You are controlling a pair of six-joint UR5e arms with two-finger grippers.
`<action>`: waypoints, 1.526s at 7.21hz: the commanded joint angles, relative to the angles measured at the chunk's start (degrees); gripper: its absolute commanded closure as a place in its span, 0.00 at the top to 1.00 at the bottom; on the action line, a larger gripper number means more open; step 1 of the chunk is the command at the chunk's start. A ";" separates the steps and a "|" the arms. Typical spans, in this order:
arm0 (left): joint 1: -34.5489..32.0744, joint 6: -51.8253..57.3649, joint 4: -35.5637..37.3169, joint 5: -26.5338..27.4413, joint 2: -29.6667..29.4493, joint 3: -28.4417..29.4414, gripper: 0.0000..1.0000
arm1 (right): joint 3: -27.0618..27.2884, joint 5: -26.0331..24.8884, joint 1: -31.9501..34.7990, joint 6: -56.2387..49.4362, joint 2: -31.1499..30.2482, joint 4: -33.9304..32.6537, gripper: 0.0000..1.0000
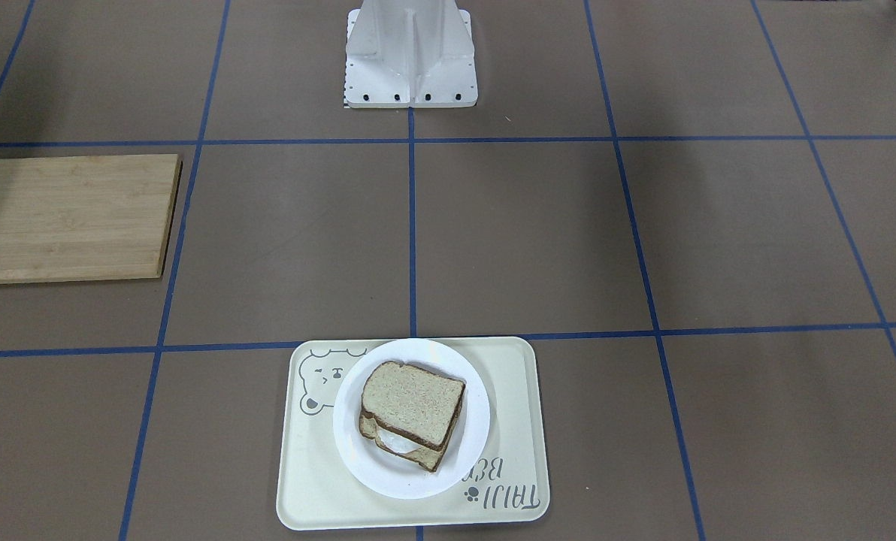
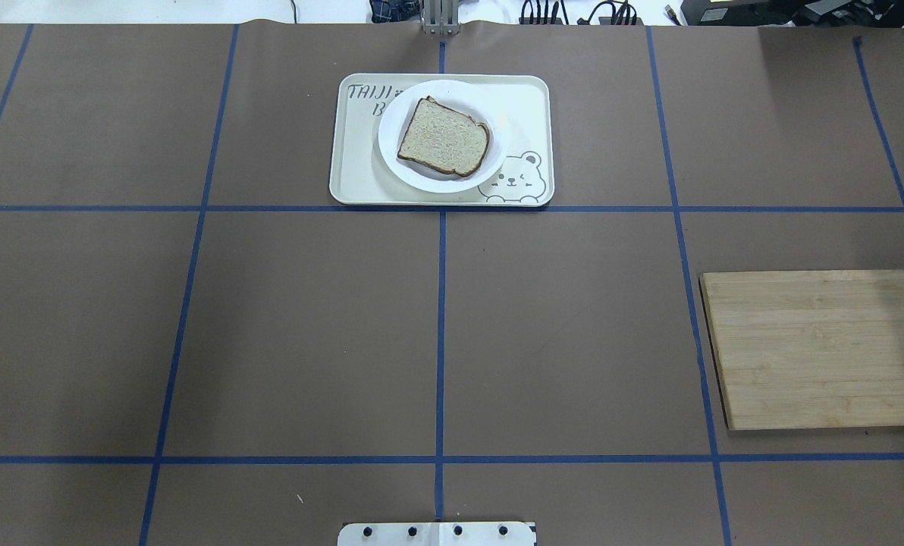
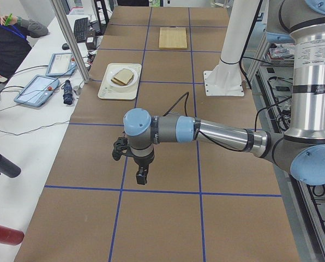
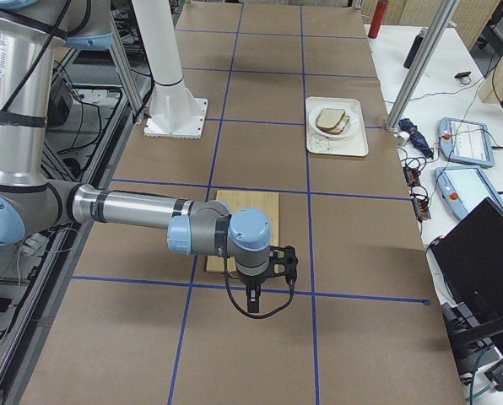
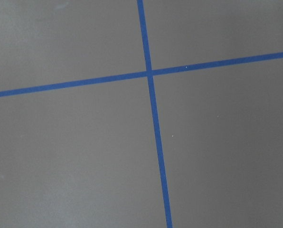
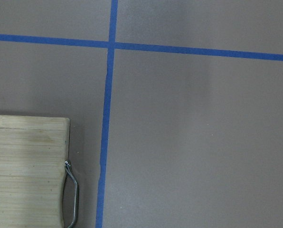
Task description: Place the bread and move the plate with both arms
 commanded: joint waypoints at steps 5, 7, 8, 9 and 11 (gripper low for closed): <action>0.00 0.13 -0.59 -0.06 1.20 -0.67 0.99 | 0.91 0.25 -0.06 0.15 0.00 -0.17 1.00; 0.00 0.13 -0.59 -0.06 1.20 -0.58 0.99 | 0.91 0.25 -0.06 0.23 0.00 -0.17 1.00; 0.00 0.13 -0.59 -0.06 1.20 -0.49 0.99 | 0.91 0.25 -0.06 0.23 0.00 -0.08 1.00; 0.00 0.13 -0.59 -0.06 1.46 -0.66 0.99 | 0.91 0.34 -0.06 0.23 0.00 -0.08 1.00; 0.00 0.13 -0.59 -0.32 1.64 -0.75 0.99 | 1.26 0.52 -0.06 0.32 0.00 -0.17 1.00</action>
